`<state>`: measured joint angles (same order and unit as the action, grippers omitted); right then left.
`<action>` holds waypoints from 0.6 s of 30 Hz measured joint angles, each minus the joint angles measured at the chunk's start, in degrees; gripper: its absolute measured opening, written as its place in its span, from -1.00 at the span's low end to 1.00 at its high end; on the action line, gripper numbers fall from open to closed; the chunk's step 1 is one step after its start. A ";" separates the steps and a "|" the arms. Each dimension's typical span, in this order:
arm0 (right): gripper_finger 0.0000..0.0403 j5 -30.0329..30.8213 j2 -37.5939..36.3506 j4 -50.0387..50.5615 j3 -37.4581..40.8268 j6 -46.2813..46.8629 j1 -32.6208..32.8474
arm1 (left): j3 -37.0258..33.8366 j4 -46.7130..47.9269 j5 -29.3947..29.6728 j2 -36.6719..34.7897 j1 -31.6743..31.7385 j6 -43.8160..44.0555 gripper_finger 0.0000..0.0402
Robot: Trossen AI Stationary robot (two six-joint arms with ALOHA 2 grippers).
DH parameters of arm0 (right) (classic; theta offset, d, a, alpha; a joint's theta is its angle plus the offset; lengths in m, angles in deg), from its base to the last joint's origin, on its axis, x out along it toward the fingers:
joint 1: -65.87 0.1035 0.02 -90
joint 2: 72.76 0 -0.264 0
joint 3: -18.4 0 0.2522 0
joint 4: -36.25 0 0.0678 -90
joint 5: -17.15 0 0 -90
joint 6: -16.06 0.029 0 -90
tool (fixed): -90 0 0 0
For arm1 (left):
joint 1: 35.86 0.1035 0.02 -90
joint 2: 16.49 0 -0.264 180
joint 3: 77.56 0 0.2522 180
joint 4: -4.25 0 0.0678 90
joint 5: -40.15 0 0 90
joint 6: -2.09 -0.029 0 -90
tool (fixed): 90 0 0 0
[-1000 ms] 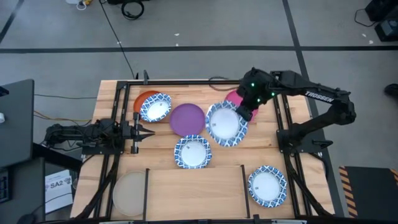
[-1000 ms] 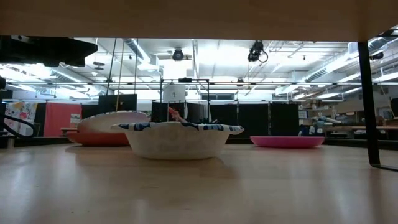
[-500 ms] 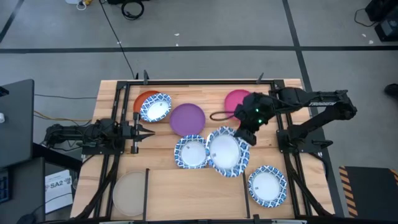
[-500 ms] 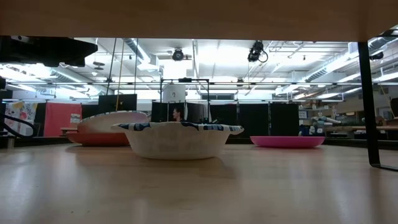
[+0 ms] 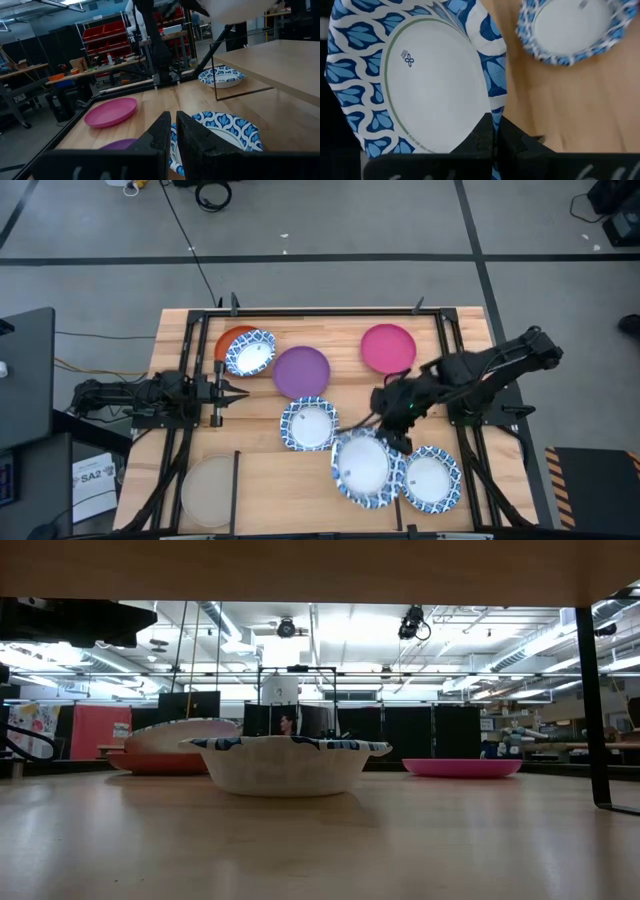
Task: Place and stack plates onto a shelf
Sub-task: Put the white bowl on the shelf
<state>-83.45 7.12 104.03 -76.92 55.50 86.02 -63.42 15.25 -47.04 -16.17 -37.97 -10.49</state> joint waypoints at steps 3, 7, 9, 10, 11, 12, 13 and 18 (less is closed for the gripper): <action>-0.96 -1.20 2.74 0.00 0.00 -0.02 1.70 | 0.00 0.00 0.00 0.00 0.01 -0.01 -0.82; -0.96 -1.47 5.60 0.00 0.02 -0.04 2.86 | 0.00 0.02 0.01 0.00 0.01 0.00 -0.82; -0.96 -1.47 6.56 0.00 0.02 -0.04 3.05 | 0.00 0.02 0.00 0.00 0.02 0.00 -0.82; -0.96 -1.47 7.03 0.00 0.02 -0.05 3.05 | 0.00 0.02 0.01 0.00 0.01 -0.01 -0.82; -0.96 -1.47 7.28 0.01 0.02 -0.04 3.05 | 0.00 0.00 0.00 0.00 0.00 0.00 -0.82; -0.96 -1.45 7.36 0.04 0.06 0.01 3.05 | 0.00 0.02 0.00 0.00 0.01 0.00 -0.82; -0.96 -1.47 7.46 0.02 0.07 0.06 3.05 | 0.00 0.02 0.00 0.00 0.02 0.00 -0.82; -0.95 -2.22 7.31 0.02 0.04 1.55 3.05 | 0.00 0.04 0.00 0.04 0.02 0.00 -0.82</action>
<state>-85.68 14.42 104.06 -76.88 57.05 89.08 -63.42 15.29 -47.04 -16.13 -37.95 -10.49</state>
